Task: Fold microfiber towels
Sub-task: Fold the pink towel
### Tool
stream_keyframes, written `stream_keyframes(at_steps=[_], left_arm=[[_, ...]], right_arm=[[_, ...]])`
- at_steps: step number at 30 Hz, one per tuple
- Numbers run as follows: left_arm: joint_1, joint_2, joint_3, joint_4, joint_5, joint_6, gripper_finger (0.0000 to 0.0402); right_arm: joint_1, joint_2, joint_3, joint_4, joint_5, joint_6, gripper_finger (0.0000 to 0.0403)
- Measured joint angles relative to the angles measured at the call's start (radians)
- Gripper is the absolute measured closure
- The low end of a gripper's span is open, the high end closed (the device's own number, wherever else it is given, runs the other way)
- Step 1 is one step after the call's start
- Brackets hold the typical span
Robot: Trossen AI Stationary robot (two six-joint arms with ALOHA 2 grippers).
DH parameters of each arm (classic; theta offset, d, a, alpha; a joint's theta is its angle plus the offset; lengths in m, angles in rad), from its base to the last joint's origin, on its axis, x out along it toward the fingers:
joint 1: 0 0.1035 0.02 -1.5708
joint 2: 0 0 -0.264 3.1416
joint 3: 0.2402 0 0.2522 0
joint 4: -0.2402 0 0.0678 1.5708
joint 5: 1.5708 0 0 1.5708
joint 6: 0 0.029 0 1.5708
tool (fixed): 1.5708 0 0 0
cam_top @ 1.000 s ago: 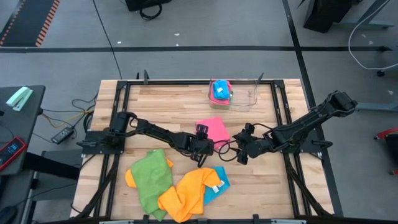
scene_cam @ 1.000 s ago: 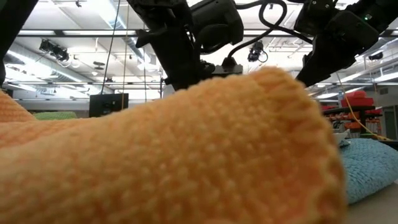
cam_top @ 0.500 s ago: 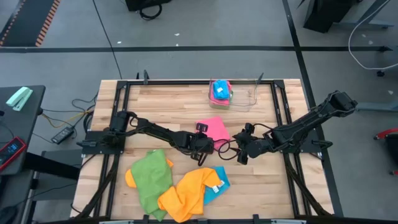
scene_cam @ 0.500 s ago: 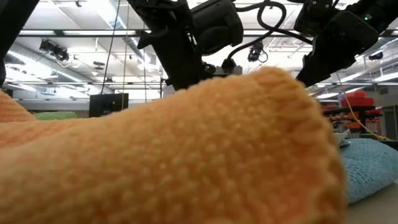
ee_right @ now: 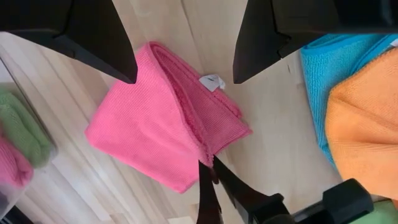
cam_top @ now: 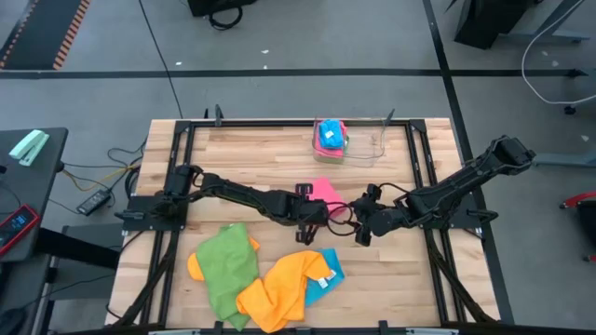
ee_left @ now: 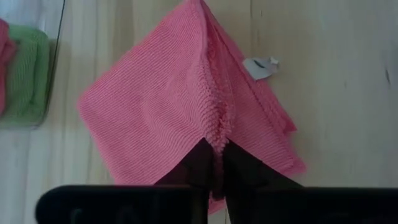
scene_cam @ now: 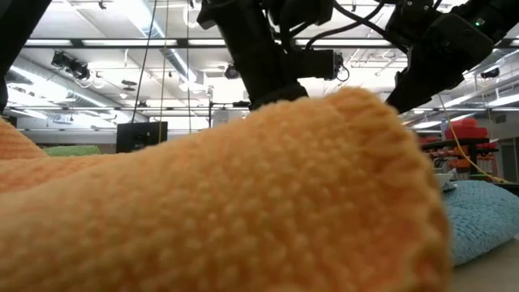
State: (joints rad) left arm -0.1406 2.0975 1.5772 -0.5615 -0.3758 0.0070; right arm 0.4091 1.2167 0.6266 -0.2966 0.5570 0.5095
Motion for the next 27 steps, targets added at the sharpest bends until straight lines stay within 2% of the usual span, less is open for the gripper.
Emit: stream_keyframes(at_steps=[6, 12, 15, 20, 24, 27], left_arm=[[-0.005, 0.007, 0.0, -0.005, 0.061, -0.023, 0.0374], [-0.009, 0.024, 0.0, -0.006, 0.066, -0.003, 0.0377], [-0.014, 0.04, 0.001, 0.008, 0.066, 0.024, 0.0346], [-0.028, 0.044, 0.0, 0.013, 0.067, 0.057, 0.0263], [-0.027, -0.003, 0.0, -0.003, 0.087, 0.074, 0.0201], [-0.016, -0.032, 0.002, -0.028, 0.093, 0.104, 0.0172]], right_arm=[[0.015, 0.0, 0.0, 0.0, -0.001, 0.004, 0.0128], [0.017, 0.0, 0.0, 0.001, -0.003, 0.004, 0.0128], [0.017, 0.0, 0.0, 0.003, -0.004, 0.003, 0.0128], [0.017, 0.0, 0.0, 0.003, -0.004, 0.003, 0.0128], [0.02, 0.0, 0.0, 0.003, -0.004, 0.003, 0.0128], [0.02, 0.0, 0.0, 0.001, -0.004, 0.003, 0.0128]])
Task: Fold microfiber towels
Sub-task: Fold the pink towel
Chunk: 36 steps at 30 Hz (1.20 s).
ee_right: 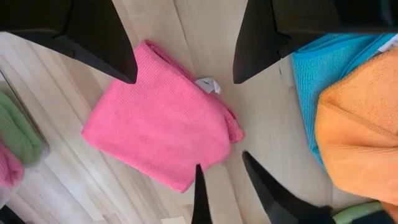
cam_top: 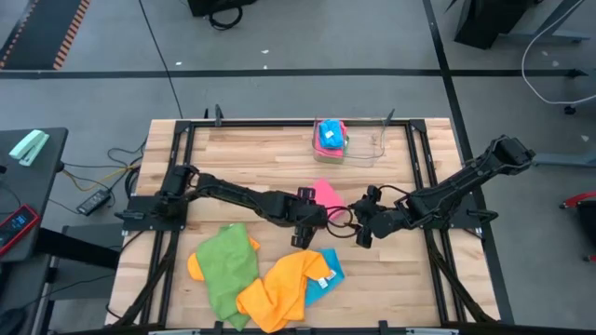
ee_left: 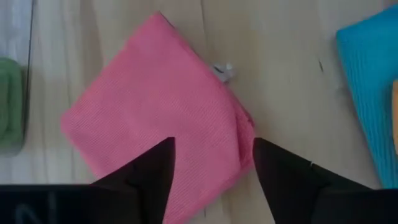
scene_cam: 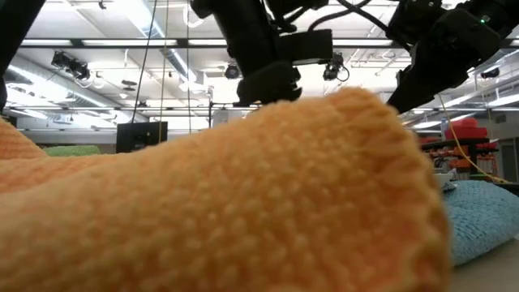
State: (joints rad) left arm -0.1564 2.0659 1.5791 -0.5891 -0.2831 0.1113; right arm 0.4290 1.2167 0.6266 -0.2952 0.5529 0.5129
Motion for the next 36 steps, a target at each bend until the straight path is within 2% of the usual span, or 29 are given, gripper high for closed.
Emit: stream_keyframes(at_steps=[3, 8, 15, 20, 24, 28, 36], left_arm=[[0.025, 0.0, -0.002, -0.013, 0.004, 0.023, 0.0163], [0.09, 0.028, -0.004, 0.007, 0.001, 0.056, 0.0174], [0.128, 0.037, -0.002, 0.051, 0.041, 0.032, 0.0195], [0.123, 0.037, -0.002, 0.06, 0.048, 0.048, 0.0202], [0.118, 0.037, -0.002, 0.05, 0.044, 0.059, 0.0201], [0.102, 0.037, -0.002, 0.007, 0.045, 0.076, 0.0203], [0.085, 0.035, -0.002, -0.109, 0.044, 0.085, 0.0215]], right_arm=[[0.0, 0.0, 0.0, -0.001, 0.0, 0.0, 0.0128], [0.0, 0.0, 0.0, -0.002, 0.001, 0.012, 0.0128], [-0.007, 0.0, -0.086, 0.028, 0.104, 0.09, 0.0128], [-0.078, 0.0, -0.192, 0.199, 0.102, 0.176, 0.0128], [-0.183, 0.0, -0.262, 0.334, 0.006, 0.234, 0.0128], [-0.263, 0.0, -0.302, 0.394, -0.084, 0.305, 0.0128], [-0.286, 0.034, -0.308, 0.461, -0.142, 0.379, 0.0127]])
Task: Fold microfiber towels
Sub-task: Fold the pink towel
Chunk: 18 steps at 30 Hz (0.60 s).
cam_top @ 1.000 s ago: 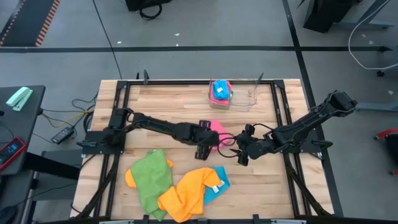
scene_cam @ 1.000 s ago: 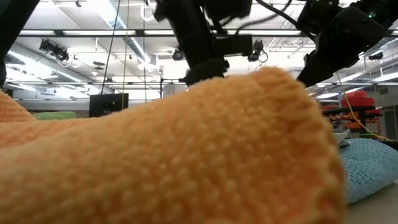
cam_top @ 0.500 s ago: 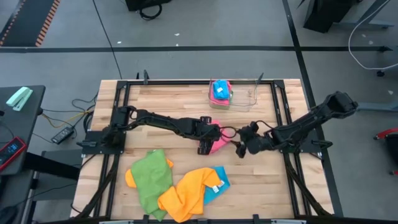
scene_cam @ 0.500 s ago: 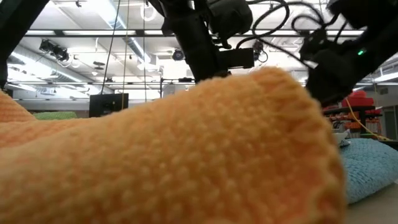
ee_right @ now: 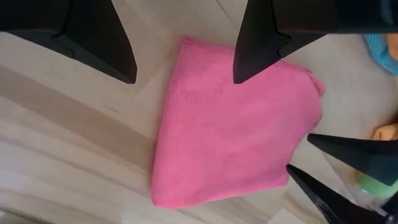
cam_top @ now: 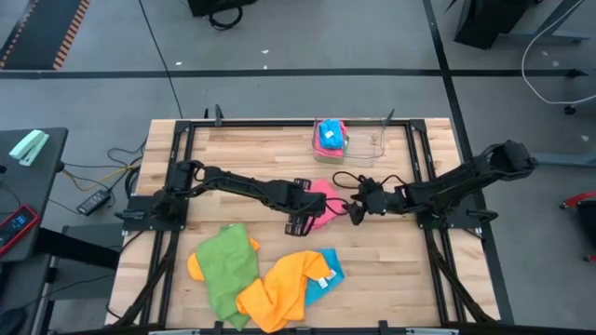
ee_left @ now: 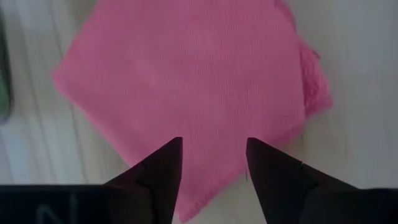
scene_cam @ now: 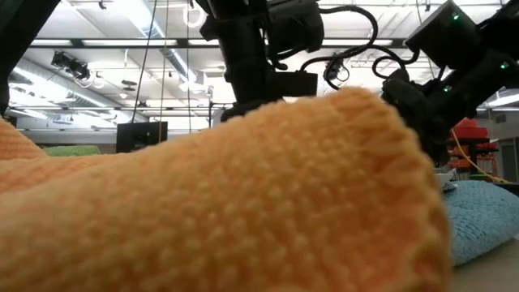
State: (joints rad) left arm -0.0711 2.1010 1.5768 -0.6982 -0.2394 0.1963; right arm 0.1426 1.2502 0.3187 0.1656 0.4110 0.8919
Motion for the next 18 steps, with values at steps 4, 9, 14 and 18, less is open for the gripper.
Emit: stream_keyframes(at_steps=[4, 9, 14, 18], left_arm=[[-0.005, 0.0, 0.0, -0.024, 0.0, 0.0, 0.022], [-0.006, -0.001, 0.0, -0.036, 0.0, 0.002, 0.0226], [-0.005, -0.001, 0.0, -0.046, -0.002, 0.024, 0.0228], [-0.005, -0.001, 0.0, -0.058, -0.003, 0.025, 0.023]], right_arm=[[-0.016, 0.088, 0.004, 0.07, -0.04, 0.011, 0.0127], [-0.029, 0.2, 0.07, 0.082, -0.094, 0.014, 0.0127], [-0.03, 0.288, 0.139, 0.079, -0.118, 0.0, 0.0128], [-0.03, 0.315, 0.167, 0.057, -0.12, -0.005, 0.0138]])
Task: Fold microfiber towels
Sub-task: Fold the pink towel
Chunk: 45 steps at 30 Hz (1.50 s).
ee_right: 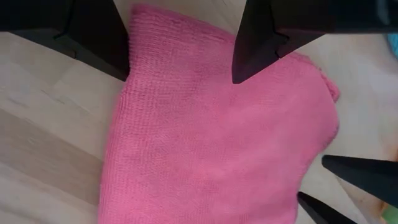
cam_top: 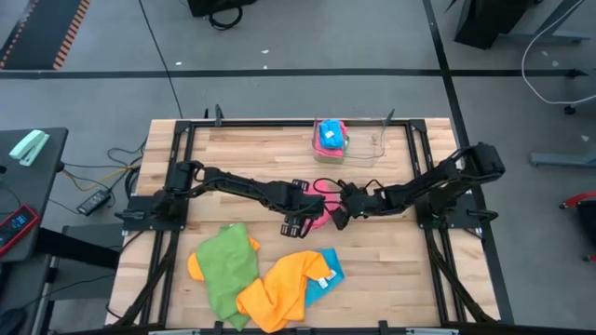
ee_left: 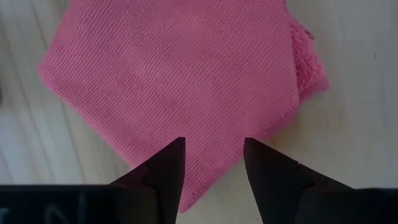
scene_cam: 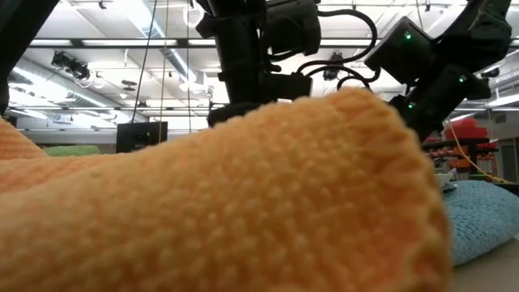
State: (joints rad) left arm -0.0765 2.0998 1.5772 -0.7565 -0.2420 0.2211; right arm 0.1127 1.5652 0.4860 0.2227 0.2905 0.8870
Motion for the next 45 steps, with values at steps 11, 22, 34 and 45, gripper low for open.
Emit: stream_keyframes(at_steps=[11, 22, 34, 45], left_arm=[[0.0, -0.002, 0.0, -0.05, 0.0, -0.024, 0.023], [0.002, -0.015, 0.0, 0.018, -0.039, 0.026, 0.0216], [0.066, -0.048, 0.001, 0.209, 0.064, 0.1, 0.0178], [0.133, -0.045, 0.001, 0.386, 0.361, 0.274, 0.0122]], right_arm=[[-0.016, -0.004, -0.002, -0.017, -0.015, -0.024, 0.0239], [-0.013, -0.029, -0.004, -0.022, -0.09, -0.229, 0.0392], [0.073, -0.195, 0.033, -0.179, -0.064, -0.545, 0.039], [0.131, -0.17, 0.141, -0.297, 0.0, -0.774, 0.039]])
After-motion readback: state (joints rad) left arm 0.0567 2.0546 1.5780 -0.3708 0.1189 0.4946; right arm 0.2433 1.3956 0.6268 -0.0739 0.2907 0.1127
